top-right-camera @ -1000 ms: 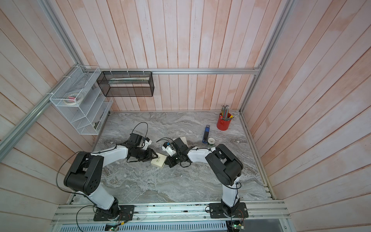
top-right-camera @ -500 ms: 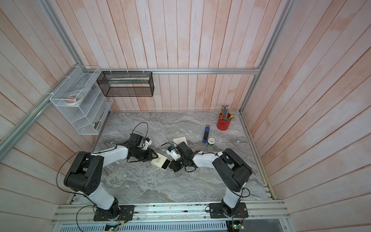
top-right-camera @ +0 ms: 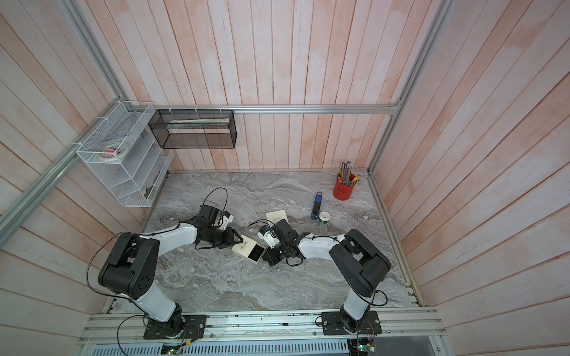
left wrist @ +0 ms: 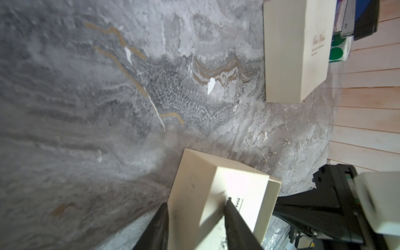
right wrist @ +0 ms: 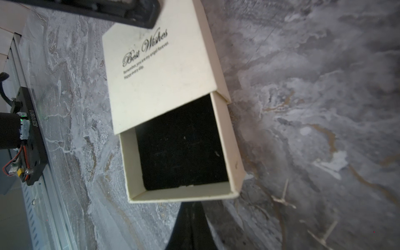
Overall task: Place the earrings into the drawer-style jewelry box
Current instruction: Open the drawer in the jewelry box.
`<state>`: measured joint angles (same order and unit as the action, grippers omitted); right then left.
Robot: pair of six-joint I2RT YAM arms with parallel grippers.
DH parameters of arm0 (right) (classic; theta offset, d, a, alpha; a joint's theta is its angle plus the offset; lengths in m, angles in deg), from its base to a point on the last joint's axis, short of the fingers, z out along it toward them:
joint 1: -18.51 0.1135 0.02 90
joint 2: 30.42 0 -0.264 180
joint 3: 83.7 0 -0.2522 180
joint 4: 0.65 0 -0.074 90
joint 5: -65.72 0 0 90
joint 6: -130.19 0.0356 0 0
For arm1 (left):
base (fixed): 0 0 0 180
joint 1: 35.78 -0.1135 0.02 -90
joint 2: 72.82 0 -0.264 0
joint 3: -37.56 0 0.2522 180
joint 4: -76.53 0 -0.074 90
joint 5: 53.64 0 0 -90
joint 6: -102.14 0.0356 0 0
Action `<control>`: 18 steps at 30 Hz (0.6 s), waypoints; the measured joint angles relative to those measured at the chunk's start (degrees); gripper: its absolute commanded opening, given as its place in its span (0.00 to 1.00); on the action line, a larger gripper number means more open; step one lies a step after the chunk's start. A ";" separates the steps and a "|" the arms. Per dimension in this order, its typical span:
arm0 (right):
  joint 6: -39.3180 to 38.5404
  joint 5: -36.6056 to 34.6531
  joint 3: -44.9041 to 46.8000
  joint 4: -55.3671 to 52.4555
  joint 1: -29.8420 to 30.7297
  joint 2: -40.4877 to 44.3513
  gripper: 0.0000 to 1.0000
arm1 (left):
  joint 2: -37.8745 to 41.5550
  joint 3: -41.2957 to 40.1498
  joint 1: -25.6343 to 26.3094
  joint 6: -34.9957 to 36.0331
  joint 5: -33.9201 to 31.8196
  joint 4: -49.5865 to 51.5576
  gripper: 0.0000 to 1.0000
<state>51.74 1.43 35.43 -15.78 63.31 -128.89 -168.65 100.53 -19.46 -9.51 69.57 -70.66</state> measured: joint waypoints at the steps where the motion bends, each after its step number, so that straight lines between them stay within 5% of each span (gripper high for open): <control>1: 0.00 -0.11 0.37 0.04 0.00 0.33 0.00 | -0.02 0.00 0.00 0.00 0.00 0.00 0.43; 14: -0.02 -0.20 1.11 0.04 0.00 0.87 0.00 | -0.04 0.00 0.00 0.00 0.02 0.00 0.43; 18: -0.04 -0.20 1.11 -0.09 0.00 0.90 0.12 | -0.04 0.00 0.00 -0.02 -0.02 0.02 0.49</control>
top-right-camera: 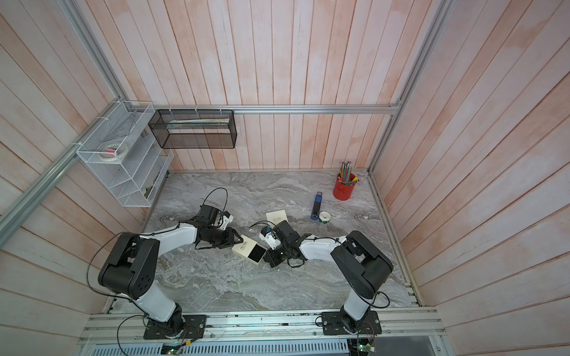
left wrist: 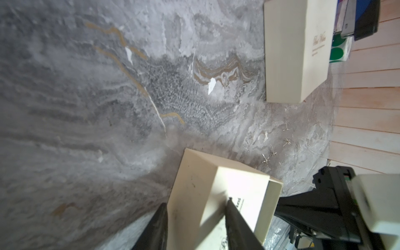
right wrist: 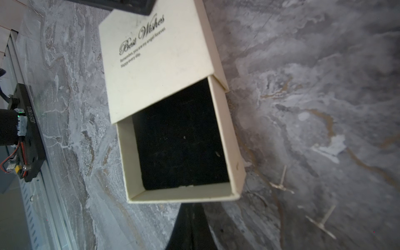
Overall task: Place the earrings into the drawer-style jewelry box
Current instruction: Open the drawer in the jewelry box, then pick up the earring from the center of the board.
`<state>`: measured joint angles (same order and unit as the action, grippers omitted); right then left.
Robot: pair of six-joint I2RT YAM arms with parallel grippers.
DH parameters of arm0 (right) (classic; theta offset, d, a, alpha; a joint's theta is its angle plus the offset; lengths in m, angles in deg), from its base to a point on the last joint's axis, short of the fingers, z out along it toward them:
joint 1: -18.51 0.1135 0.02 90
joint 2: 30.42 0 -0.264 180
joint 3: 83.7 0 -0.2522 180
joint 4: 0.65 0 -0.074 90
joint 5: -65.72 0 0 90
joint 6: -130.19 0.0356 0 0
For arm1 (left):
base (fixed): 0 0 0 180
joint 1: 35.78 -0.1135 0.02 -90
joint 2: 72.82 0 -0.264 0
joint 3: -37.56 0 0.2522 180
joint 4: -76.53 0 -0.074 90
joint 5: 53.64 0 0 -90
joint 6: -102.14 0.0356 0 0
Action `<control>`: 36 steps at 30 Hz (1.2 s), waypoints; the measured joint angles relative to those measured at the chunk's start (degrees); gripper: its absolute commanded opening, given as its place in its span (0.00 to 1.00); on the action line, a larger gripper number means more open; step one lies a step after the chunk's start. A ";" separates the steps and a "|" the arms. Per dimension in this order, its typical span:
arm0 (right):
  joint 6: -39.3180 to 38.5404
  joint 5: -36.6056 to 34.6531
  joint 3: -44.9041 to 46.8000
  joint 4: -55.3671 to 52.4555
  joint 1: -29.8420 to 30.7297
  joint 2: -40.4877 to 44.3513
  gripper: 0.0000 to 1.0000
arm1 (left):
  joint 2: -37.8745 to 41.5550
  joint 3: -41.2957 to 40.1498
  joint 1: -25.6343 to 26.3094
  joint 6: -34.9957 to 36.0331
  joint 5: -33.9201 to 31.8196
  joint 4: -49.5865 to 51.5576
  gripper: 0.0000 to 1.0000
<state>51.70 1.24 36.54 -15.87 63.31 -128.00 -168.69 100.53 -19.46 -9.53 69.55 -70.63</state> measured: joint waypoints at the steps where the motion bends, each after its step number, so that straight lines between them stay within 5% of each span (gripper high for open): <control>1: -0.02 -0.04 0.00 -0.20 0.00 0.07 0.14 | 0.00 0.00 0.00 -0.04 -0.13 0.02 0.50; 14: 2.56 -5.84 3.02 -4.52 -2.89 15.26 0.45 | 6.64 0.00 0.02 -2.47 -5.88 2.51 0.79; 22: 12.68 -12.44 3.19 -6.23 -15.65 22.14 0.43 | 14.56 1.18 7.08 -5.22 -17.75 3.06 1.00; 27: 15.56 -15.19 2.89 -9.29 -18.53 21.90 0.47 | 18.21 0.39 15.32 -9.22 -23.87 -2.19 1.00; 36: 15.19 -10.21 -0.57 -14.60 -21.09 16.81 0.27 | 13.29 -0.59 24.44 -13.25 -25.68 -10.47 1.00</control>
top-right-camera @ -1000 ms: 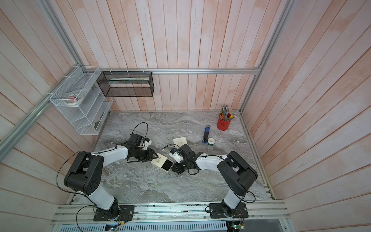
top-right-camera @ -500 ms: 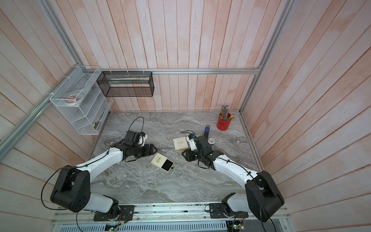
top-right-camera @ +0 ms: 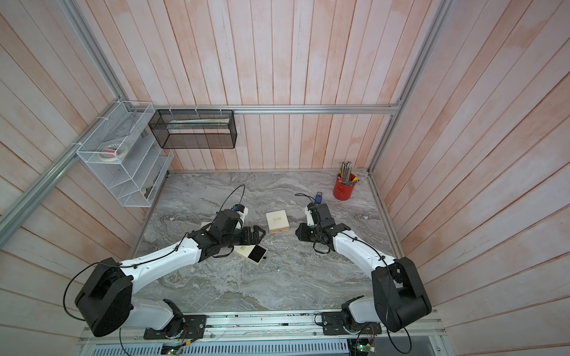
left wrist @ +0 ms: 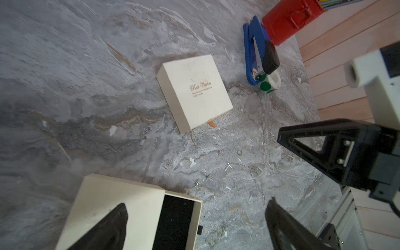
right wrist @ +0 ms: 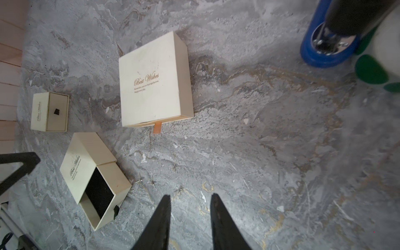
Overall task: Place the earrings into the drawer-style jewelry box
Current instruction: Pick up the earring from the center of the board.
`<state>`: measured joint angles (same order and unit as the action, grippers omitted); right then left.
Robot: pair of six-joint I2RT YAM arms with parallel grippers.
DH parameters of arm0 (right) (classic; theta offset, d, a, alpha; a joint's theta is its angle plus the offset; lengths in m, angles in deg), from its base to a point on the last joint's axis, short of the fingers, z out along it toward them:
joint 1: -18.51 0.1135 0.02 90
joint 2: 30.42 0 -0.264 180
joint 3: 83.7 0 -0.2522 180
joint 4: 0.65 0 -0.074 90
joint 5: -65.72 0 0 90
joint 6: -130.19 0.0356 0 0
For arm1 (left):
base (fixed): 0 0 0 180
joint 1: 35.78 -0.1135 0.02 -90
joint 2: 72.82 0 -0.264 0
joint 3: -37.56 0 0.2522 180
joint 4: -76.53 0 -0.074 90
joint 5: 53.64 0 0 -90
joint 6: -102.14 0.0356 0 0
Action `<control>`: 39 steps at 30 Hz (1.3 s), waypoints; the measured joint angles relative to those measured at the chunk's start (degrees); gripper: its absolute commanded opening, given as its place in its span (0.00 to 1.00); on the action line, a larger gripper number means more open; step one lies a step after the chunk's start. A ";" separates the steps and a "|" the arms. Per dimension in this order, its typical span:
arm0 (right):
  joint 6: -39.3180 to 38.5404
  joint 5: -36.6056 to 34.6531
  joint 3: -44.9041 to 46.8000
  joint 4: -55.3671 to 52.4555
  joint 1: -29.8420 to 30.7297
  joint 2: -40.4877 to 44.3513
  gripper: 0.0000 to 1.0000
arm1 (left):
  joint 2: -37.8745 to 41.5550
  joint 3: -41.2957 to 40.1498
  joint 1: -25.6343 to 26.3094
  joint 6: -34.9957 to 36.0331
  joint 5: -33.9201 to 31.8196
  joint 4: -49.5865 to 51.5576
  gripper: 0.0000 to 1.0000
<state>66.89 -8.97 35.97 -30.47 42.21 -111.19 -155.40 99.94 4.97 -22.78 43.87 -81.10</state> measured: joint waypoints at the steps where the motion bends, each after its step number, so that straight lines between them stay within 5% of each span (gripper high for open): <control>1: -0.44 1.18 -1.05 -1.05 0.07 -1.40 0.27 | -0.63 -0.13 1.03 -0.26 0.24 -0.83 1.00; 15: -10.36 -2.97 -12.07 -12.35 11.26 -14.53 0.27 | -0.87 -6.08 3.19 -4.81 3.72 -11.61 0.98; 39: -12.63 -6.86 -15.74 -16.13 11.80 -20.52 0.17 | 2.80 -12.20 0.26 -8.04 4.74 -15.93 0.95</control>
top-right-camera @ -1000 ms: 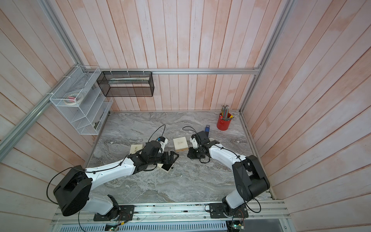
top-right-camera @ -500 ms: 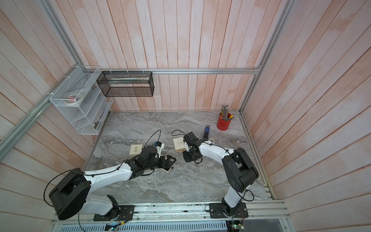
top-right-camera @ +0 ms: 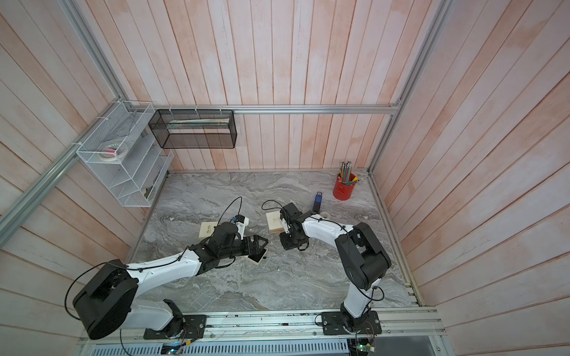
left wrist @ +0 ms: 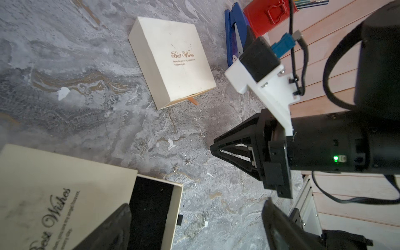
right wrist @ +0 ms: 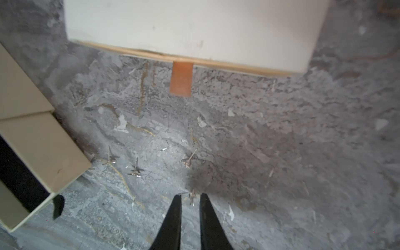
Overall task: Place the earrings into the drawer-style jewelry box
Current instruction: Pick up the earring from the center of the board.
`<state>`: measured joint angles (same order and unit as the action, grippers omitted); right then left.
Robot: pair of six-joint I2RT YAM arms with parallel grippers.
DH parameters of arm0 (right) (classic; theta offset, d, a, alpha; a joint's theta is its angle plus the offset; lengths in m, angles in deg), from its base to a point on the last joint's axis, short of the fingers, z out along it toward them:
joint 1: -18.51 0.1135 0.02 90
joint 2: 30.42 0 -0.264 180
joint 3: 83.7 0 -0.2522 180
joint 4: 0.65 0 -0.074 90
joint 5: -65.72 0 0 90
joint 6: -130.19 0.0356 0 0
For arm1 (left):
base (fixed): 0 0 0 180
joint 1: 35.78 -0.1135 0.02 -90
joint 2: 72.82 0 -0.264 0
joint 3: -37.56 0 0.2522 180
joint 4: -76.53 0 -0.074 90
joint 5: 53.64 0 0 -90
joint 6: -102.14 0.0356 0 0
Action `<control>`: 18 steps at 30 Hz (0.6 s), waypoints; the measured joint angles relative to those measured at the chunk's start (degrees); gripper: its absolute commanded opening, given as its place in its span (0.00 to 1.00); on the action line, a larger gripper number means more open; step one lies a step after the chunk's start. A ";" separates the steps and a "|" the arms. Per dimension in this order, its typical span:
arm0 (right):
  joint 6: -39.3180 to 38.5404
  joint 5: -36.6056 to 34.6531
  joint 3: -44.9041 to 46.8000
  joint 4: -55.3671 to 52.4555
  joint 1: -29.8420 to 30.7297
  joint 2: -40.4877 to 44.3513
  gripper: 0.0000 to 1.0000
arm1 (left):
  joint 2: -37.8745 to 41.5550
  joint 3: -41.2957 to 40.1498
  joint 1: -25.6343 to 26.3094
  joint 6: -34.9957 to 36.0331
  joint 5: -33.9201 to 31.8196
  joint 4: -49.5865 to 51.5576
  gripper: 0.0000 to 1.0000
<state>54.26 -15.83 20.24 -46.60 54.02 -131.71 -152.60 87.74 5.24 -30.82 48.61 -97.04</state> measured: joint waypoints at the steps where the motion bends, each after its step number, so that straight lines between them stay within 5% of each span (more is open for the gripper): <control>1: -0.15 0.00 0.00 -0.04 0.04 -0.15 0.16 | -0.02 0.00 -0.11 0.00 0.02 0.00 0.95; 18: -0.57 0.61 -0.02 -0.20 0.04 -1.14 0.05 | -0.02 0.00 -0.63 0.04 1.05 0.00 0.94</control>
<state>53.69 -15.22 20.22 -46.79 54.06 -132.85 -152.63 87.74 4.60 -30.78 49.66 -97.04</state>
